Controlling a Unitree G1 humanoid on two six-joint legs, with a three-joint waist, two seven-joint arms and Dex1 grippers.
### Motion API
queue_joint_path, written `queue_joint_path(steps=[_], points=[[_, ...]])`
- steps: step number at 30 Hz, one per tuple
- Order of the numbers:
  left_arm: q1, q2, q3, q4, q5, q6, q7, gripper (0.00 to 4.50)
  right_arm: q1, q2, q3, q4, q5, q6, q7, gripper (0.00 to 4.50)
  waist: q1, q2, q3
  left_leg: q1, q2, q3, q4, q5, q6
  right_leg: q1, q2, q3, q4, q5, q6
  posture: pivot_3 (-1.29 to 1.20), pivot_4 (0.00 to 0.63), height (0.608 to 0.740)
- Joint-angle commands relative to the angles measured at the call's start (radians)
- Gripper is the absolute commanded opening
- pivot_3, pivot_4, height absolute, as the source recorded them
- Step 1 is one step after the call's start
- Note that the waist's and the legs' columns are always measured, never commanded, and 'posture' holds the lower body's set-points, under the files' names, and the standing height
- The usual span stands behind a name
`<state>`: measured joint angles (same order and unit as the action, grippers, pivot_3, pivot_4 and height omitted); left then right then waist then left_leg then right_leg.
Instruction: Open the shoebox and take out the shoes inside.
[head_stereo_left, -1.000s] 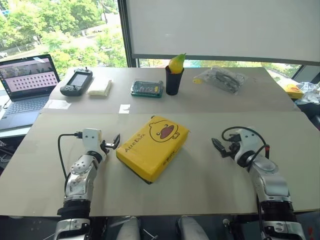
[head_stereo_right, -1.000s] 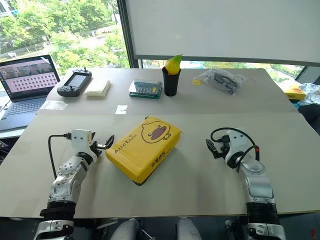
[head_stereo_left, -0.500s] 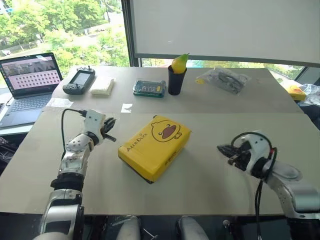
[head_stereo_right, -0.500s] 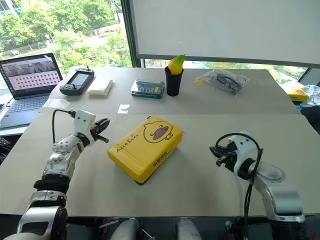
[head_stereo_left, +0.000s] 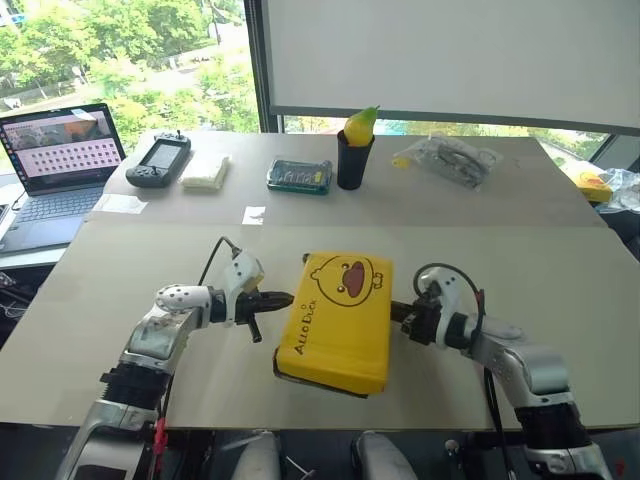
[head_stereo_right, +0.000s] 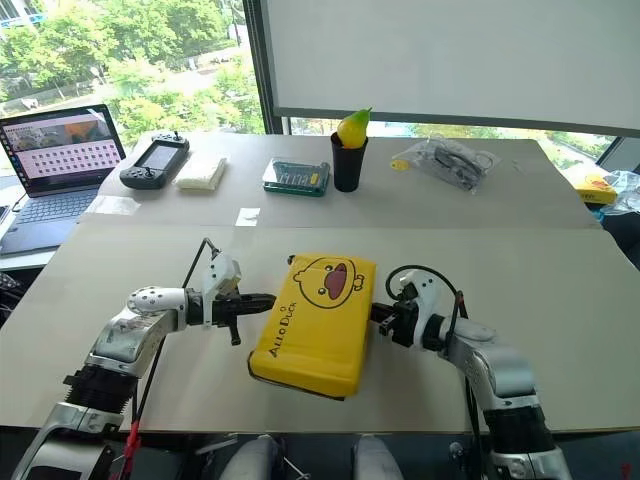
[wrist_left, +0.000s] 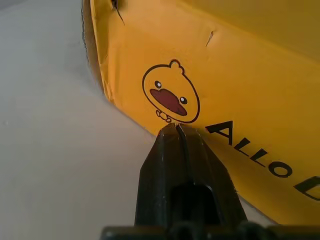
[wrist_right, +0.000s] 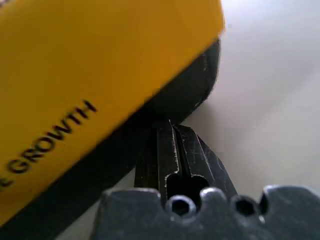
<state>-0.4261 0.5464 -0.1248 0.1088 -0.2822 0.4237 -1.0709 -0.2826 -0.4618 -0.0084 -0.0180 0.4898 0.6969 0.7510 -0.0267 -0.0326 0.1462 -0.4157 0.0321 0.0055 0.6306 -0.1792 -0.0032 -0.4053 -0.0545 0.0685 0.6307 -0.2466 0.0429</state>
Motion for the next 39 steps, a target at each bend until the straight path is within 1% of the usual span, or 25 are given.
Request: queue_joint_path(steps=[1,5,8,11,15,18,20,24,26,28,31,33,35,36,37,38,39], points=[[-0.032,-0.043,-0.001,-0.064,-0.032,0.033,0.027,0.0,-0.106,0.006,-0.003,0.158,-0.053,-0.118,0.034,0.08,0.0,0.0,0.0,0.0,0.0,0.0,0.0,0.0,0.0,0.0,0.0,0.0,0.0,0.0,0.0,0.0,0.15,0.732],[-0.036,-0.085,-0.025,-0.066,-0.018,0.038,0.042,0.0,-0.226,0.001,-0.025,0.352,-0.114,-0.244,0.04,0.08,0.0,0.0,0.0,0.0,0.0,0.0,0.001,0.0,0.0,0.0,0.0,0.0,0.0,0.001,0.0,0.0,0.15,0.732],[-0.058,-0.118,-0.048,-0.027,0.012,0.018,0.058,0.0,-0.331,0.014,-0.032,0.518,-0.154,-0.343,0.043,0.08,0.0,0.0,0.0,0.0,0.0,0.0,0.0,0.0,0.0,0.0,0.0,0.0,0.0,0.004,-0.005,0.0,0.15,0.732],[-0.085,-0.131,-0.064,0.026,0.048,-0.024,0.072,0.0,-0.432,0.041,-0.029,0.668,-0.189,-0.431,0.039,0.08,-0.003,0.0,0.0,0.0,0.0,0.0,0.0,0.0,0.0,0.0,0.0,0.0,0.0,0.004,-0.006,0.0,0.15,0.732],[-0.119,-0.144,-0.056,0.087,0.074,-0.063,0.094,0.0,-0.499,0.065,-0.026,0.778,-0.227,-0.504,0.056,0.08,-0.012,0.0,0.0,0.0,0.0,0.0,0.0,0.0,0.0,0.0,0.0,0.0,0.001,0.004,-0.006,0.0,0.15,0.732],[-0.131,-0.141,-0.047,0.116,0.092,-0.079,0.107,0.0,-0.497,0.053,-0.027,0.796,-0.249,-0.531,0.066,0.08,-0.015,0.0,0.0,0.0,0.0,0.0,0.0,0.0,0.0,0.0,0.0,0.0,0.001,0.004,-0.006,0.0,0.15,0.732],[-0.125,-0.129,-0.043,0.113,0.093,-0.079,0.101,0.0,-0.479,0.03,-0.037,0.786,-0.255,-0.527,0.071,0.08,-0.016,0.0,0.0,0.0,0.0,0.0,-0.001,0.0,0.0,0.0,0.0,0.0,0.001,0.004,-0.006,0.0,0.15,0.732],[-0.107,-0.062,0.009,0.073,0.07,-0.066,0.077,0.0,-0.397,-0.09,-0.047,0.722,-0.284,-0.502,0.109,0.08,-0.011,0.0,0.0,0.0,-0.001,-0.001,-0.001,0.0,0.0,0.0,0.0,0.0,0.001,0.005,-0.006,0.0,0.15,0.732],[-0.106,-0.006,0.058,0.021,0.021,-0.024,0.046,0.0,-0.334,-0.172,-0.061,0.653,-0.265,-0.476,0.189,0.08,-0.011,0.001,0.001,-0.001,-0.001,-0.001,-0.001,0.0,0.0,-0.001,0.0,0.0,0.001,0.004,-0.006,0.0,0.15,0.732],[-0.108,0.048,0.099,-0.043,-0.035,0.036,0.007,0.0,-0.253,-0.244,-0.064,0.523,-0.206,-0.407,0.311,0.08,-0.011,0.001,0.002,-0.002,-0.001,-0.001,-0.001,0.0,0.0,-0.001,0.0,0.0,0.001,0.004,-0.006,0.0,0.15,0.732],[-0.118,0.123,0.136,-0.126,-0.104,0.125,-0.037,0.0,-0.166,-0.315,-0.056,0.367,-0.156,-0.321,0.407,0.08,-0.017,0.002,0.002,-0.002,0.0,-0.001,-0.001,0.0,0.0,-0.001,0.0,0.0,0.0,0.004,-0.006,0.0,0.15,0.732],[-0.123,0.168,0.153,-0.17,-0.136,0.171,-0.059,0.0,-0.132,-0.335,-0.061,0.281,-0.102,-0.236,0.449,0.08,-0.024,0.001,0.003,0.0,0.0,0.0,-0.001,0.0,0.0,-0.001,0.0,0.001,0.001,0.004,-0.006,0.0,0.15,0.732],[-0.133,0.224,0.171,-0.222,-0.187,0.246,-0.093,0.5,-0.102,-0.348,-0.051,0.184,-0.057,-0.157,0.482,0.0,-0.029,0.001,0.003,0.001,0.0,0.0,0.0,0.0,0.0,0.0,0.001,0.001,0.002,0.0,0.001,0.0,0.15,0.732],[-0.143,0.263,0.176,-0.256,-0.217,0.289,-0.119,0.73,-0.101,-0.345,-0.042,0.138,-0.03,-0.107,0.488,0.0,-0.029,0.001,0.003,0.002,0.0,0.0,0.0,0.0,0.0,0.0,0.001,0.001,0.002,0.0,0.001,0.0,0.15,0.732],[-0.149,0.29,0.179,-0.28,-0.239,0.317,-0.135,1.09,-0.101,-0.343,-0.038,0.105,-0.012,-0.07,0.49,0.0,-0.031,0.001,0.005,0.002,0.001,0.0,0.0,0.0,0.0,0.0,0.002,0.001,0.003,0.0,0.001,0.0,0.15,0.732],[-0.152,0.305,0.179,-0.293,-0.252,0.332,-0.142,1.34,-0.102,-0.34,-0.036,0.088,-0.002,-0.047,0.488,0.0,-0.032,0.001,0.006,0.002,0.002,0.0,0.0,0.0,0.0,0.0,0.002,0.001,0.004,0.0,0.001,0.0,0.15,0.732],[-0.157,0.326,0.177,-0.309,-0.263,0.35,-0.147,1.76,-0.112,-0.327,-0.035,0.077,0.007,-0.028,0.479,0.0,-0.028,0.001,0.006,0.002,0.002,-0.001,0.0,0.0,0.0,0.0,0.002,0.001,0.004,-0.001,0.001,0.0,0.15,0.732]])
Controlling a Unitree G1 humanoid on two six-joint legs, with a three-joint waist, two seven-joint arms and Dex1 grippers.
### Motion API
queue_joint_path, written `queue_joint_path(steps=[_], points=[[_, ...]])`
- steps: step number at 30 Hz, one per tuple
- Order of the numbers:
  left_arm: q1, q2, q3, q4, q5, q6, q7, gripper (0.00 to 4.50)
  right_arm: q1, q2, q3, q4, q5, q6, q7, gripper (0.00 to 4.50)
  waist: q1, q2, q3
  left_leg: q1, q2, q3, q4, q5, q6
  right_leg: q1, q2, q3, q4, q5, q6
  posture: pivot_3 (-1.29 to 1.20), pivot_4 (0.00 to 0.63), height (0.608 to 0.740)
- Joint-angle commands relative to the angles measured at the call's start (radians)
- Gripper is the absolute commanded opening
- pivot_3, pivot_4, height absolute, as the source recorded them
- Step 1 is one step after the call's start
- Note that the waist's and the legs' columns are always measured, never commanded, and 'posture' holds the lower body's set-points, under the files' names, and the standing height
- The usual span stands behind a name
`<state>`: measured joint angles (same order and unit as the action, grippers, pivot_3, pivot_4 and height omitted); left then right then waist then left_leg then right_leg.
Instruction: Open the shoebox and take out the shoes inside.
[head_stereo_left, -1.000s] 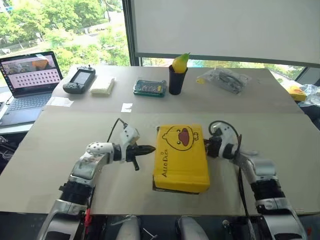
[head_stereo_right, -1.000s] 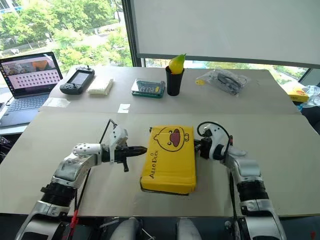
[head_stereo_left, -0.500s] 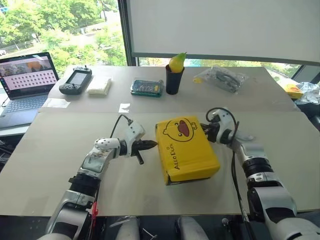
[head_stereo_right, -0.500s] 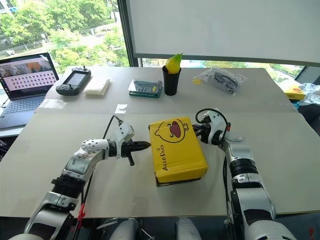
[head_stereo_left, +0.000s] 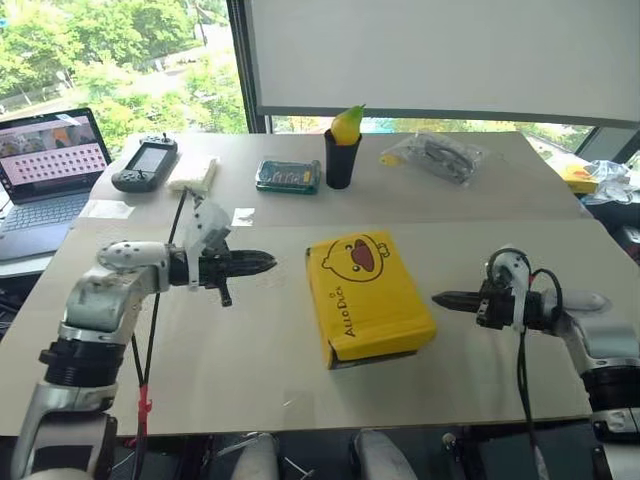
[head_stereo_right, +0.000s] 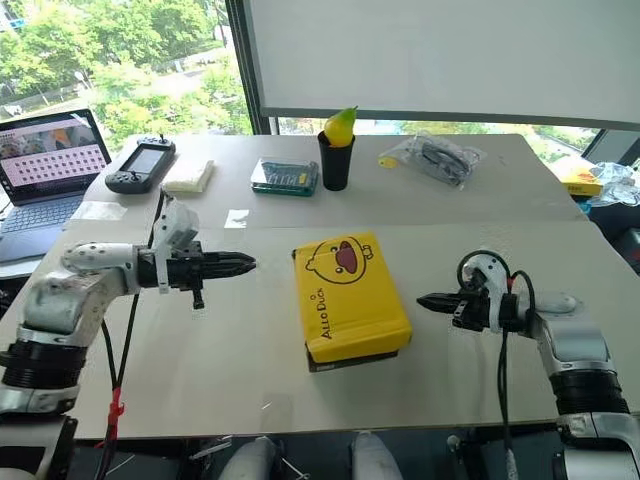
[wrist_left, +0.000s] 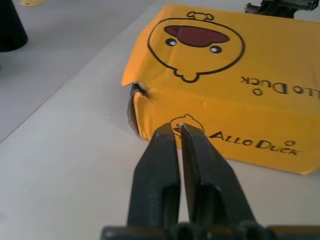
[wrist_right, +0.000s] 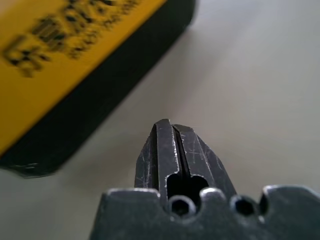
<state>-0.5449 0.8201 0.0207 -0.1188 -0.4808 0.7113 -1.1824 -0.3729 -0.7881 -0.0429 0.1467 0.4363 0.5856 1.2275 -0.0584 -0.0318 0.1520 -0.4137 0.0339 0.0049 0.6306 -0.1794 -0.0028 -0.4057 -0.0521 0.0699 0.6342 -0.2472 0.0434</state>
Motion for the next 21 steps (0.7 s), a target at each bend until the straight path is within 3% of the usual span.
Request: queue_joint_path(steps=[1,7,14,19,21], points=[[-0.041,0.067,0.03,-0.095,-0.07,0.07,-0.036,2.21,-0.03,0.013,0.003,-0.094,0.064,0.094,-0.007,0.0,0.006,0.0,0.0,0.0,0.0,0.0,0.0,0.0,0.0,0.0,0.0,0.0,0.0,0.0,0.0,0.0,0.15,0.732],[-0.038,0.113,0.042,-0.159,-0.101,0.111,-0.012,4.31,-0.105,0.077,0.028,-0.144,0.121,0.171,-0.006,0.0,0.014,0.0,0.004,-0.002,0.0,0.0,0.0,0.0,0.0,-0.001,0.0,0.0,-0.001,0.0,0.0,0.0,0.15,0.732],[-0.11,0.108,0.163,-0.147,-0.205,0.193,0.07,4.41,-0.295,0.152,-0.06,-0.141,0.288,0.318,-0.058,0.0,0.014,0.0,0.015,-0.002,0.0,-0.001,0.001,0.0,0.0,-0.002,0.0,-0.001,0.0,0.0,-0.001,0.0,0.15,0.732],[-0.224,0.161,0.29,-0.124,-0.339,0.301,0.103,4.41,-0.459,0.329,0.046,-0.155,0.278,0.343,-0.176,0.0,0.009,-0.001,0.016,-0.004,0.0,-0.001,0.0,0.0,0.0,-0.005,0.0,-0.001,0.002,0.0,-0.001,0.0,0.15,0.732],[-0.279,0.208,0.319,-0.113,-0.386,0.344,0.097,4.41,-0.505,0.414,0.102,-0.109,0.212,0.303,-0.25,0.0,0.011,-0.002,0.017,-0.012,0.0,-0.001,0.003,0.0,0.0,-0.017,0.0,0.0,0.012,0.001,-0.002,0.0,0.15,0.732]])
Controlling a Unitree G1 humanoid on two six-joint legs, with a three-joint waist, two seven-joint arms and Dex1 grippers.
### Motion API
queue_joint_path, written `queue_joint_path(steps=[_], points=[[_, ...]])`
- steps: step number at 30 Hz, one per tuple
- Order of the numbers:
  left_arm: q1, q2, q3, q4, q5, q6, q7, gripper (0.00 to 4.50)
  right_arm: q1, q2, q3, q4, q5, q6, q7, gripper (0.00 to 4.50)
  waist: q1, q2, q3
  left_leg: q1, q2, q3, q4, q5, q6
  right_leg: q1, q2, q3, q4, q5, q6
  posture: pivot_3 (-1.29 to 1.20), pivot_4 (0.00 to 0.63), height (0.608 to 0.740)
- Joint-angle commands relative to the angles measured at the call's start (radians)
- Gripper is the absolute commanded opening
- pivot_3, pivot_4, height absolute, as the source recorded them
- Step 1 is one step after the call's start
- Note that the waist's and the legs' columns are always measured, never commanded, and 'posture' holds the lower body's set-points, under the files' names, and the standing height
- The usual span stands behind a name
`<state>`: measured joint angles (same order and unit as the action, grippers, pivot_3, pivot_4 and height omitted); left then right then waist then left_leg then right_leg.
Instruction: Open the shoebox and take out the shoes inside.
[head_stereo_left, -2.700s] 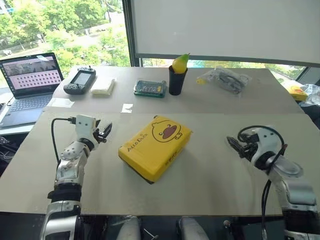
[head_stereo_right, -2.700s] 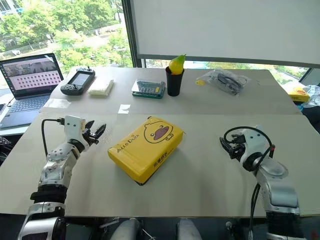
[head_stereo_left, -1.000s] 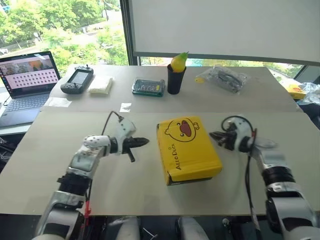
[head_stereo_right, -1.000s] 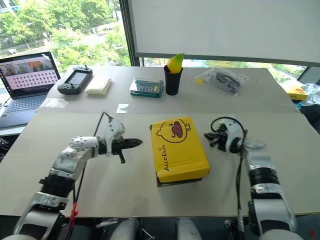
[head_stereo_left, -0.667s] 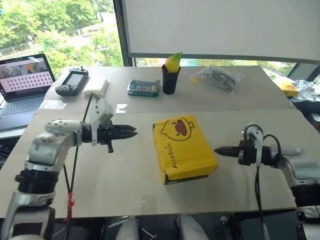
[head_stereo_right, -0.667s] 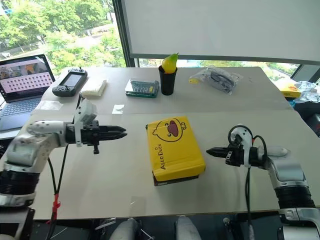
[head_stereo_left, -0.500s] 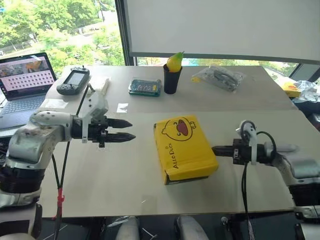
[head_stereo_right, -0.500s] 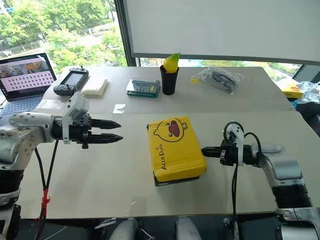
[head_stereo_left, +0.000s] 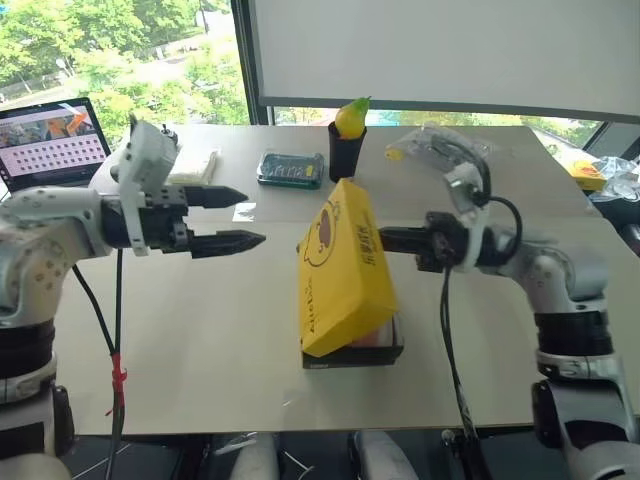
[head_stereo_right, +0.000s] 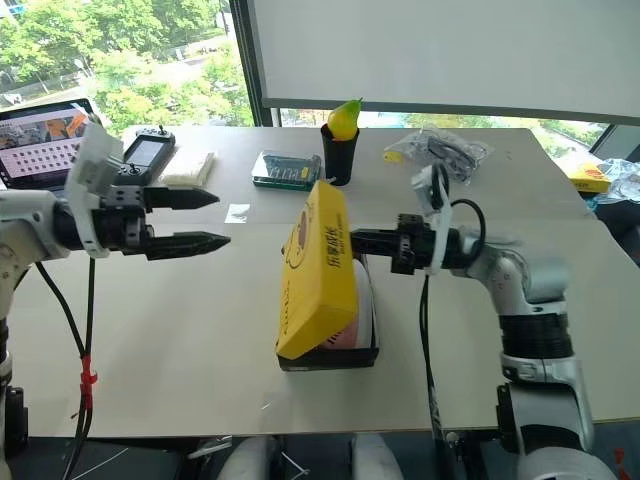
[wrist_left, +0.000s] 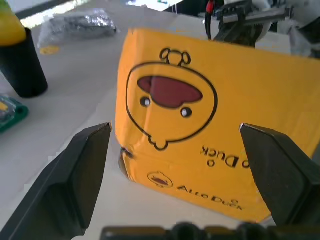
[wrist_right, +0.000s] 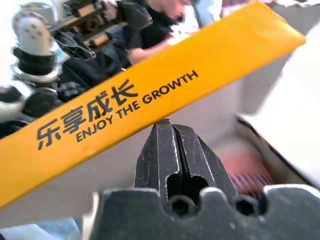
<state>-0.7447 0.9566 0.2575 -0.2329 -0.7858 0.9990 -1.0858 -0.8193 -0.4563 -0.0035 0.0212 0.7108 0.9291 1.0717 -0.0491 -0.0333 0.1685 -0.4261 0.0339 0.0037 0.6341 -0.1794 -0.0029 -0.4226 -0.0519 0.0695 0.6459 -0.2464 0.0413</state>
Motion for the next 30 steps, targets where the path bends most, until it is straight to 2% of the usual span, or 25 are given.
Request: queue_joint_path(steps=[1,5,10,13,18,20,21,22,24,26,28,30], points=[[-0.096,0.091,0.088,0.003,-0.096,0.068,-0.005,4.41,-0.075,0.114,0.08,0.04,-0.086,-0.056,-0.121,0.0,0.0,0.0,0.0,-0.001,0.0,-0.001,0.0,0.0,0.0,-0.002,0.001,0.0,0.002,0.002,-0.004,0.0,0.15,0.732],[-0.17,0.22,0.085,0.04,-0.129,0.099,-0.055,4.41,-0.12,0.222,0.177,0.08,-0.156,-0.085,-0.158,0.0,0.001,0.0,0.001,-0.002,0.001,-0.001,0.0,0.0,0.0,-0.003,0.002,0.0,0.002,0.003,-0.005,0.0,0.15,0.732],[-0.157,0.313,0.048,0.054,-0.119,0.07,-0.121,4.41,-0.142,0.239,0.22,0.083,-0.193,-0.095,-0.15,0.0,0.007,0.0,0.001,-0.003,0.0,-0.001,0.002,0.0,-0.001,-0.003,0.001,-0.001,0.002,0.003,-0.005,0.0,0.15,0.732],[-0.103,0.339,0.035,0.03,-0.11,0.052,-0.158,4.41,-0.168,0.191,0.19,0.072,-0.182,-0.062,-0.129,0.0,0.006,0.0,0.001,-0.003,0.0,-0.001,0.003,0.0,-0.001,-0.002,0.001,-0.001,0.002,0.002,-0.005,0.0,0.15,0.732],[0.018,0.313,0.032,-0.03,-0.114,0.014,-0.163,4.41,-0.223,0.006,0.133,-0.076,-0.058,0.182,-0.074,0.0,0.01,0.0,0.002,-0.004,0.001,-0.001,0.003,0.0,-0.001,-0.003,0.001,-0.002,0.002,0.002,-0.007,0.0,0.15,0.732],[0.041,0.284,0.007,-0.031,-0.087,-0.026,-0.155,4.41,-0.221,-0.095,0.165,-0.174,-0.04,0.245,-0.044,0.0,0.009,0.0,0.002,-0.005,0.001,-0.001,0.003,0.0,0.0,-0.004,0.001,-0.002,0.002,0.002,-0.007,0.0,0.15,0.732],[0.046,0.269,-0.012,-0.027,-0.069,-0.049,-0.149,4.5,-0.218,-0.135,0.183,-0.208,-0.044,0.268,-0.045,0.58,0.009,0.0,0.002,-0.005,0.001,-0.001,0.002,0.0,0.0,-0.004,0.001,-0.002,0.002,0.002,-0.007,0.0,0.15,0.732],[0.048,0.255,-0.033,-0.022,-0.052,-0.071,-0.15,4.5,-0.217,-0.152,0.19,-0.225,-0.057,0.299,-0.081,0.79,0.008,0.0,0.002,-0.005,0.002,-0.001,0.002,0.0,0.0,-0.004,0.002,-0.002,0.002,0.002,-0.007,0.0,0.15,0.732],[0.045,0.237,-0.059,-0.016,-0.035,-0.097,-0.153,4.5,-0.225,-0.163,0.202,-0.239,-0.087,0.372,-0.164,1.51,0.0,-0.001,0.002,-0.004,0.003,0.0,0.002,0.0,0.0,-0.003,0.003,-0.001,0.002,0.002,-0.008,0.0,0.15,0.732],[0.032,0.216,-0.079,-0.005,-0.026,-0.112,-0.155,4.5,-0.268,-0.124,0.16,-0.194,-0.048,0.545,-0.209,2.24,-0.001,-0.001,0.002,-0.003,0.004,0.0,0.003,0.0,0.0,-0.004,0.005,0.0,0.003,0.003,-0.01,0.0,0.15,0.732],[0.032,0.203,-0.098,0.002,-0.007,-0.131,-0.156,4.5,-0.336,-0.1,0.143,-0.057,0.046,0.662,-0.246,2.86,-0.003,-0.001,0.002,-0.004,0.007,0.0,0.004,0.0,0.0,-0.005,0.009,0.0,0.003,0.005,-0.013,0.0,0.15,0.732],[0.034,0.196,-0.107,0.004,0.001,-0.141,-0.159,4.5,-0.379,-0.112,0.169,0.059,0.156,0.685,-0.284,3.65,0.0,-0.001,0.002,-0.003,0.009,0.0,0.005,0.0,0.0,-0.005,0.011,0.0,0.005,0.006,-0.014,0.0,0.15,0.732]])
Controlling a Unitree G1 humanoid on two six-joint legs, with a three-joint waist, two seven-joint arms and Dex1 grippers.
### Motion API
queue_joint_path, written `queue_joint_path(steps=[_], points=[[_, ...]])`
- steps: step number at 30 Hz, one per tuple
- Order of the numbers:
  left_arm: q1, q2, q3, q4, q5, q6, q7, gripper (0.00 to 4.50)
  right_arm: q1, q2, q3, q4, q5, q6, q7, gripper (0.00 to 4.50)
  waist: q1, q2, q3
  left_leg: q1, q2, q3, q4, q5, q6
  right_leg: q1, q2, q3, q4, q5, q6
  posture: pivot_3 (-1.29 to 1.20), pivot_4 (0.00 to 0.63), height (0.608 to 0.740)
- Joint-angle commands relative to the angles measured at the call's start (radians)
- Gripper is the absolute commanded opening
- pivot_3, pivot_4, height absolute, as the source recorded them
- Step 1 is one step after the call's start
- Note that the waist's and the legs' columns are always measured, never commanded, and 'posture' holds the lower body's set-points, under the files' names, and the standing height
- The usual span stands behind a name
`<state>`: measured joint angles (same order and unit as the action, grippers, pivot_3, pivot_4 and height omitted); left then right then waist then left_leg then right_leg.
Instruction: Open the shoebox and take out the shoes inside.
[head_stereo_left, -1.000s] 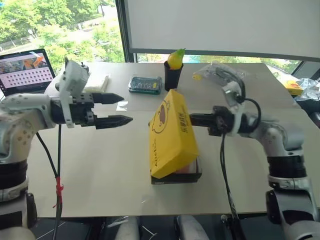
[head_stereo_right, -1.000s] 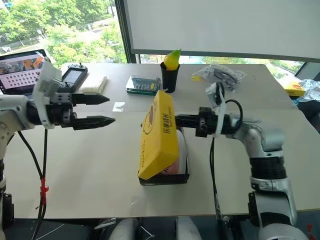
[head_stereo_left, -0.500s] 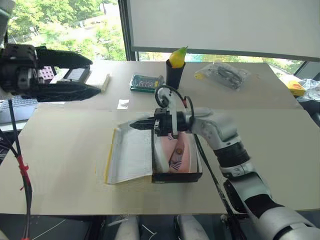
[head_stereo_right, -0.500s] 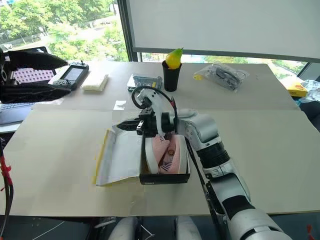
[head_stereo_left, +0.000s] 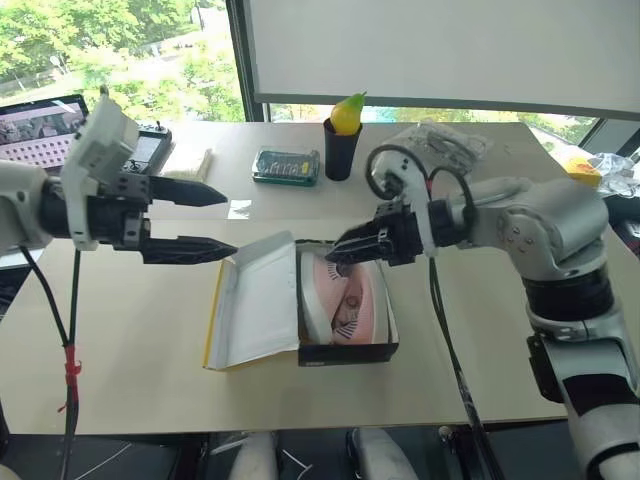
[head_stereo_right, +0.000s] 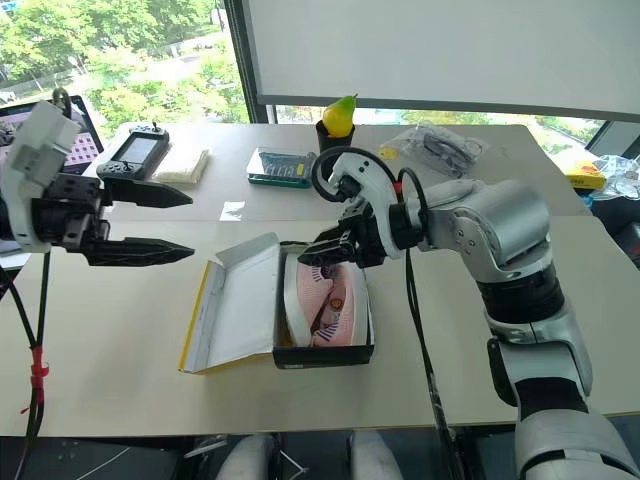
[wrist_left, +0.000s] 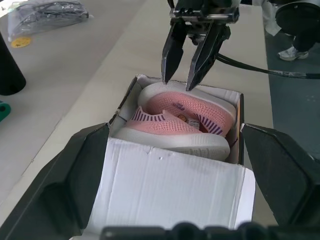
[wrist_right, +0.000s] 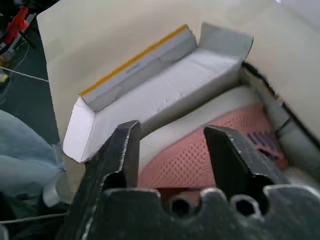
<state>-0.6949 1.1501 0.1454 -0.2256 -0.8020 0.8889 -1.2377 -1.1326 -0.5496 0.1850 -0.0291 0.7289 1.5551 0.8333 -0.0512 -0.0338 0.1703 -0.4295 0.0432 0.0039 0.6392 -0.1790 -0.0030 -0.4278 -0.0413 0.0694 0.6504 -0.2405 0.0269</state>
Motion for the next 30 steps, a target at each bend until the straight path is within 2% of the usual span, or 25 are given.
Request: queue_joint_path(steps=[1,3,7,12,19,23,30], points=[[-0.017,-0.003,0.005,-0.002,0.014,-0.031,-0.008,4.5,-0.075,-0.025,0.002,0.154,0.179,0.059,-0.07,3.97,0.004,0.0,0.0,0.0,0.001,0.0,0.0,0.0,0.0,0.0,0.0,0.0,0.0,0.0,0.0,0.0,0.15,0.732],[-0.023,-0.014,0.006,-0.003,0.007,-0.026,-0.004,4.5,-0.073,-0.038,0.059,0.206,0.233,0.059,-0.125,4.45,0.006,0.0,0.0,0.0,0.001,0.0,0.0,0.0,0.0,0.001,0.0,0.0,-0.001,0.0,0.0,0.0,0.15,0.732],[-0.024,-0.022,0.008,-0.009,0.009,-0.024,0.004,4.5,-0.051,-0.018,0.096,0.257,0.295,0.059,-0.264,4.45,0.007,0.0,0.0,-0.001,0.0,0.0,0.0,0.0,0.0,0.0,0.0,0.0,-0.002,0.0,0.0,0.0,0.15,0.732],[-0.012,-0.021,0.015,-0.021,0.01,-0.021,0.014,4.5,-0.054,-0.009,0.099,0.337,0.347,0.059,-0.366,4.45,0.005,0.0,0.0,-0.002,0.0,0.0,0.0,0.0,0.0,-0.001,0.0,0.0,-0.002,0.0,0.0,0.0,0.15,0.732],[0.011,-0.016,0.022,-0.037,0.014,-0.025,0.028,4.5,-0.081,-0.055,0.203,0.353,0.583,0.059,-0.422,4.45,0.004,0.0,0.0,-0.002,0.001,0.0,0.0,0.0,0.0,0.0,0.0,0.0,-0.002,0.0,0.0,0.0,0.15,0.732],[0.009,-0.009,0.031,-0.049,0.002,-0.012,0.035,4.5,-0.04,-0.003,0.212,0.354,0.619,0.059,-0.501,4.45,0.003,0.0,0.0,-0.002,0.001,0.0,0.0,0.0,0.0,0.0,0.001,0.0,-0.002,0.0,0.0,0.0,0.15,0.732],[0.028,0.009,0.05,-0.068,-0.004,0.005,0.043,4.5,0.024,0.106,0.166,0.368,0.595,0.059,-0.625,4.45,0.004,0.0,0.0,-0.002,0.001,0.0,0.0,0.0,0.0,0.0,0.001,0.0,-0.002,0.0,0.0,0.0,0.15,0.732]])
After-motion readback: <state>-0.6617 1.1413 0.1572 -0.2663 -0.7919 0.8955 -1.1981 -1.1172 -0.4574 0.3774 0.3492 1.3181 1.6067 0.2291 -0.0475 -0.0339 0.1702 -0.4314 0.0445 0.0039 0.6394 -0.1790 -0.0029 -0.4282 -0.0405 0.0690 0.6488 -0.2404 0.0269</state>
